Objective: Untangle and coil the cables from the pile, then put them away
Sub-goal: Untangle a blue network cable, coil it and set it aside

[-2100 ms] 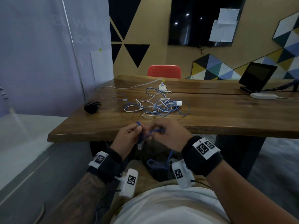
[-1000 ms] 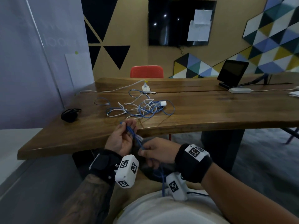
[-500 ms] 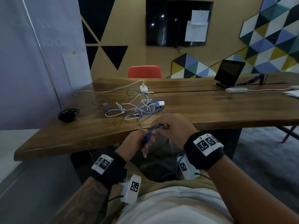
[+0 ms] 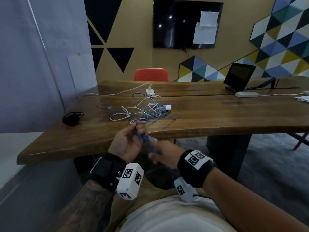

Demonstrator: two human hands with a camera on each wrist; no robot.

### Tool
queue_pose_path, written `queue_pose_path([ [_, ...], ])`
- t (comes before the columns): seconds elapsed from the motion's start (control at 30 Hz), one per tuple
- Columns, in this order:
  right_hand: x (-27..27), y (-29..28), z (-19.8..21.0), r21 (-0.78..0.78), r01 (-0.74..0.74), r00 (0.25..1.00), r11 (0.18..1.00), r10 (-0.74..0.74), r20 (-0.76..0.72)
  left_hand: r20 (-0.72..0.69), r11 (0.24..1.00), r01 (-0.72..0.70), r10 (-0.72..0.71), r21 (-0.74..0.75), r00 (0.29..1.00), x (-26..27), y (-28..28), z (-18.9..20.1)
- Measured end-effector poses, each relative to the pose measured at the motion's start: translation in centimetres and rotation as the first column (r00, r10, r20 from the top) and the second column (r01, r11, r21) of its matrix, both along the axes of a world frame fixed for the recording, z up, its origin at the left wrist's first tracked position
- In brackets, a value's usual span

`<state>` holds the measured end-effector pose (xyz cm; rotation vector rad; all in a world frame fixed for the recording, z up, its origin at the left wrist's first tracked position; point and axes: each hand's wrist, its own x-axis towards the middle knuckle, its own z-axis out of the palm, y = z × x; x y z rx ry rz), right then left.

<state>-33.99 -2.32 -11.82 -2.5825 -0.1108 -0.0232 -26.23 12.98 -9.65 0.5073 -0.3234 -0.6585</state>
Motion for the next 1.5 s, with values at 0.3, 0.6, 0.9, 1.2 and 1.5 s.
queue_pose_path([
  [0.3, -1.8, 1.4, 3.3, -0.113, -0.042, 0.996, 0.993, 0.050, 0.067, 0.208, 0.897, -0.375, 0.331, 0.233, 0.921, 2.0, -0.4, -2.2],
  [0.6, -2.2, 0.1, 4.2, 0.344, -0.138, 0.914, 0.929, -0.015, 0.406, 0.853, 0.716, -0.563, -0.087, 0.413, 0.515, 0.6, -0.7, -3.4],
  [0.9, 0.1, -3.9, 2.3, 0.460, 0.001, 0.838, 0.888, -0.251, 0.484, 0.372, 0.897, 0.052, -0.235, 0.440, 0.898, -1.9, -1.1, -0.2],
  [1.2, -0.9, -0.5, 0.2, 0.381, 0.050, 0.997, 0.923, -0.021, -0.080, 0.078, 0.999, -0.040, 0.037, 0.031, 0.996, 0.3, 0.1, 0.4],
  [1.5, -1.6, 0.6, 1.8, 0.057, -0.074, 0.973, 0.996, 0.059, 0.224, 0.507, 0.829, -0.466, 0.271, 0.309, 0.818, 1.6, -0.6, -2.9],
])
